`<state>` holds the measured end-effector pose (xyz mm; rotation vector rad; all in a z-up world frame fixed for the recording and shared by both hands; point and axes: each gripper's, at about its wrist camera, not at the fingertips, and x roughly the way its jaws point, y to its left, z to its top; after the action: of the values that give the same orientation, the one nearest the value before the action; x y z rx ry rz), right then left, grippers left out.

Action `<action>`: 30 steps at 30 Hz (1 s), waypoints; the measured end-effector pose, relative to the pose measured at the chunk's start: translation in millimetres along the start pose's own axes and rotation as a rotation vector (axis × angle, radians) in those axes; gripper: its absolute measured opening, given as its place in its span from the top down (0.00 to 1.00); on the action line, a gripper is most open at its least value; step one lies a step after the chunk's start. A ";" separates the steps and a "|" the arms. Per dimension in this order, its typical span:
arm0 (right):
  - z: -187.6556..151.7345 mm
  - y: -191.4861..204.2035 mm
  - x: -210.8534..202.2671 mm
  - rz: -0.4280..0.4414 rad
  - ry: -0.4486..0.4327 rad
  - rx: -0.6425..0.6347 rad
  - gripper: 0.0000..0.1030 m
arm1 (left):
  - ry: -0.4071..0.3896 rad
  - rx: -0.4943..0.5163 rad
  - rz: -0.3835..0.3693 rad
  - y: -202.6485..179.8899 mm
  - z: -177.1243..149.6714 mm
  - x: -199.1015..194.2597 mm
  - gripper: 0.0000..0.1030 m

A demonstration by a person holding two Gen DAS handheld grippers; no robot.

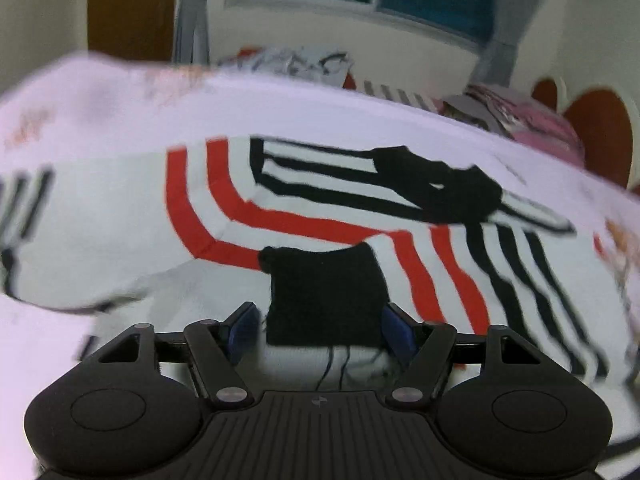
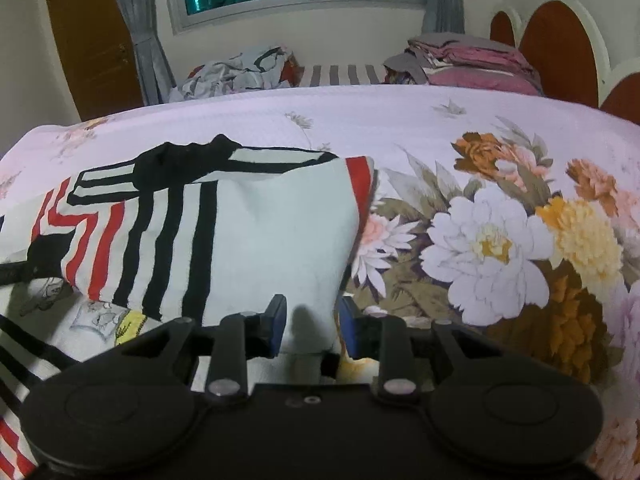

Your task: Fold small clothes

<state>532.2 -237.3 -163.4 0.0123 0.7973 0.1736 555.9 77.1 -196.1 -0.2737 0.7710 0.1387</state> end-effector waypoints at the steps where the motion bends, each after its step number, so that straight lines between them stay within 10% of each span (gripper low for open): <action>1: -0.4 0.4 -1.8 -0.006 -0.001 0.007 0.72 | 0.002 -0.016 -0.015 3.7 3.5 6.4 0.69; 3: -1.6 1.2 -7.7 -0.019 -0.004 0.024 0.72 | -0.025 0.020 -0.008 4.6 11.1 9.9 0.95; 8: -7.3 3.2 -19.8 -0.069 -0.010 0.078 0.69 | -0.024 0.200 0.006 -3.0 12.9 23.2 0.94; 9: -10.3 5.6 -15.7 -0.085 0.013 0.079 0.67 | -0.050 0.230 0.006 -3.0 9.7 22.6 0.87; 12: -19.4 11.2 -3.8 -0.196 0.113 0.114 0.67 | -0.054 0.249 0.088 8.9 12.6 14.5 0.24; 17: -24.4 30.6 -31.0 -0.238 0.002 0.169 0.67 | -0.096 0.193 0.103 84.2 10.9 -22.9 0.23; 22: -25.6 53.4 -36.9 -0.269 -0.028 0.223 0.67 | -0.137 0.013 0.150 210.9 0.3 -68.7 0.24; 25: -23.6 71.5 -31.1 -0.271 -0.024 0.231 0.67 | -0.094 -0.199 0.157 295.4 -3.6 -78.0 0.53; 30: -15.2 103.8 -17.3 -0.223 -0.001 0.281 0.67 | -0.133 -0.509 0.068 381.1 -6.8 -86.4 0.54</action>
<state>494.0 -138.5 -153.8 0.1878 0.8108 -0.1505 405.1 437.2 -213.5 -0.7140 0.6036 0.4152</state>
